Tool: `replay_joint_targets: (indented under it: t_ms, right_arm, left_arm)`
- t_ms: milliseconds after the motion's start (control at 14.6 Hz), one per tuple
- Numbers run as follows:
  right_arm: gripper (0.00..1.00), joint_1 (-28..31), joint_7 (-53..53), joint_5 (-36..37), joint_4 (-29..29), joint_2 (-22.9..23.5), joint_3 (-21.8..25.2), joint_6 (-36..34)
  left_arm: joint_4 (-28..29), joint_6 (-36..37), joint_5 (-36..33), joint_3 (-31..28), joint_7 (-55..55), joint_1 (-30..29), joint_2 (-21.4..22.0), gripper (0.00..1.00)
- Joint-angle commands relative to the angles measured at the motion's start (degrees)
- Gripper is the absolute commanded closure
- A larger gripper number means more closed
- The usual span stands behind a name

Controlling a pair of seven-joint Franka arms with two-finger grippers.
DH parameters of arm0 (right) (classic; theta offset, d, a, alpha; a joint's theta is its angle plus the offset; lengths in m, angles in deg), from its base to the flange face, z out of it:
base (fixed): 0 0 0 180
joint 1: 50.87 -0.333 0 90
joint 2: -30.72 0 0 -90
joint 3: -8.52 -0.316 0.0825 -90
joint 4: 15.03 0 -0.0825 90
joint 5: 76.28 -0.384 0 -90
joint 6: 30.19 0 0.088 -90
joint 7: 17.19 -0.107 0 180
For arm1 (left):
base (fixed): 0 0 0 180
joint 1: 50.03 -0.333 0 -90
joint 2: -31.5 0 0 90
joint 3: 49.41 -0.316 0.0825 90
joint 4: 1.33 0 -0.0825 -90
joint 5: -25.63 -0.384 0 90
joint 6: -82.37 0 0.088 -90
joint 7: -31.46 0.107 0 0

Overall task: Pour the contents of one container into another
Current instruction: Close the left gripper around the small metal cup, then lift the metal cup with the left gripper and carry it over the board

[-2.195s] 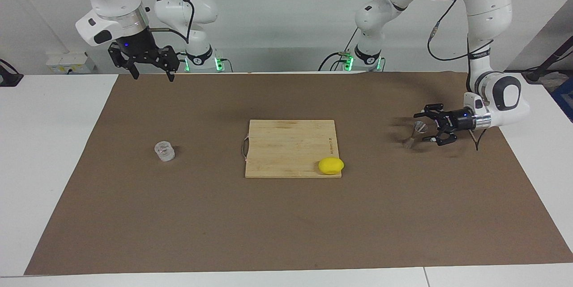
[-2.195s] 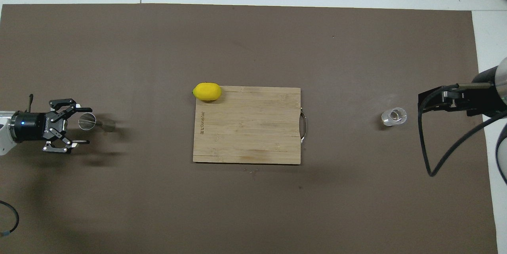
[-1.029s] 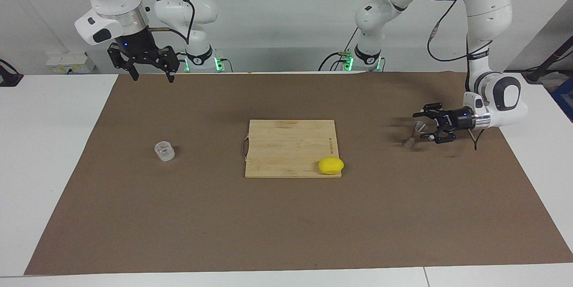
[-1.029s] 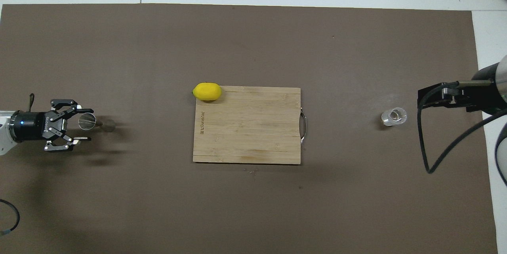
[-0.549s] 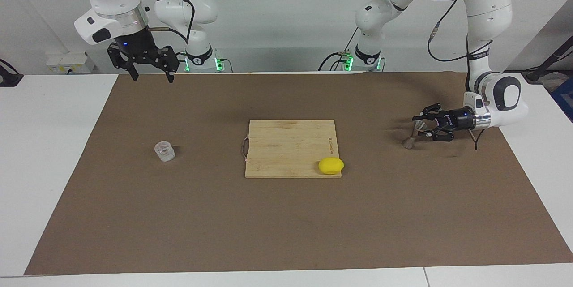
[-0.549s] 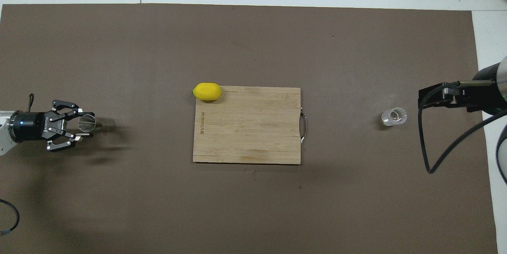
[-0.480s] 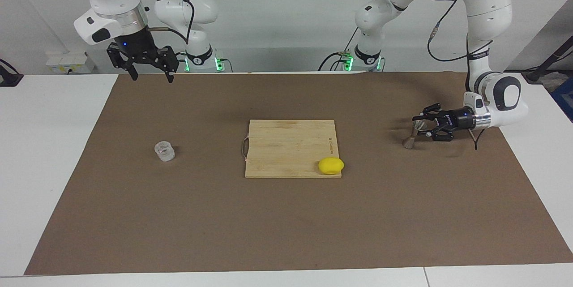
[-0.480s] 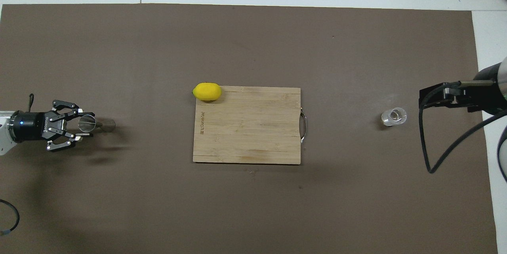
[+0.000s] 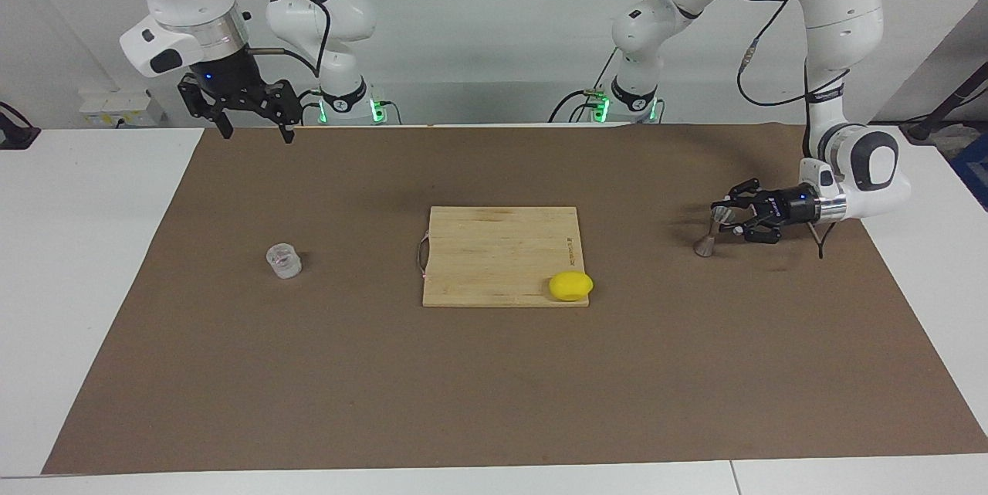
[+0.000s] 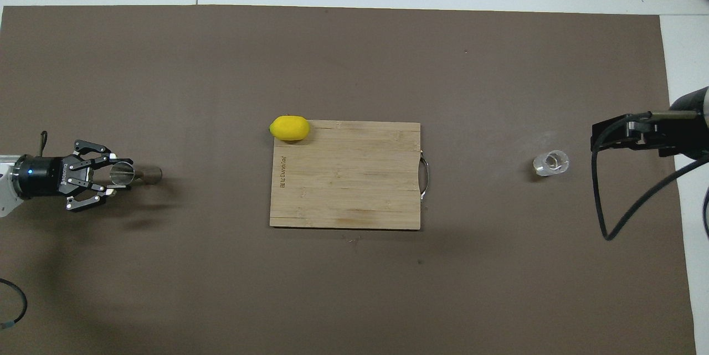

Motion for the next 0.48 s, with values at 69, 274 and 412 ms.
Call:
replay_joint_targets:
  t_ms: [69,274,412]
  right_arm:
    - [0.01,0.75,0.88,-0.08,-1.67,-1.48,-0.34,0.48]
    - [0.01,0.75,0.88,-0.08,-1.58,-1.48,-0.34,0.48]
    - [0.01,0.75,0.88,-0.08,-1.58,-1.48,-0.34,0.48]
  left_arm:
    - [-0.93,1.14,0.43,0.08,-3.42,1.00,0.08,0.59]
    - [-0.93,1.76,1.22,0.26,-6.41,3.02,0.09,0.59]
    - [-1.02,1.84,2.62,0.26,-6.68,5.13,0.26,0.59]
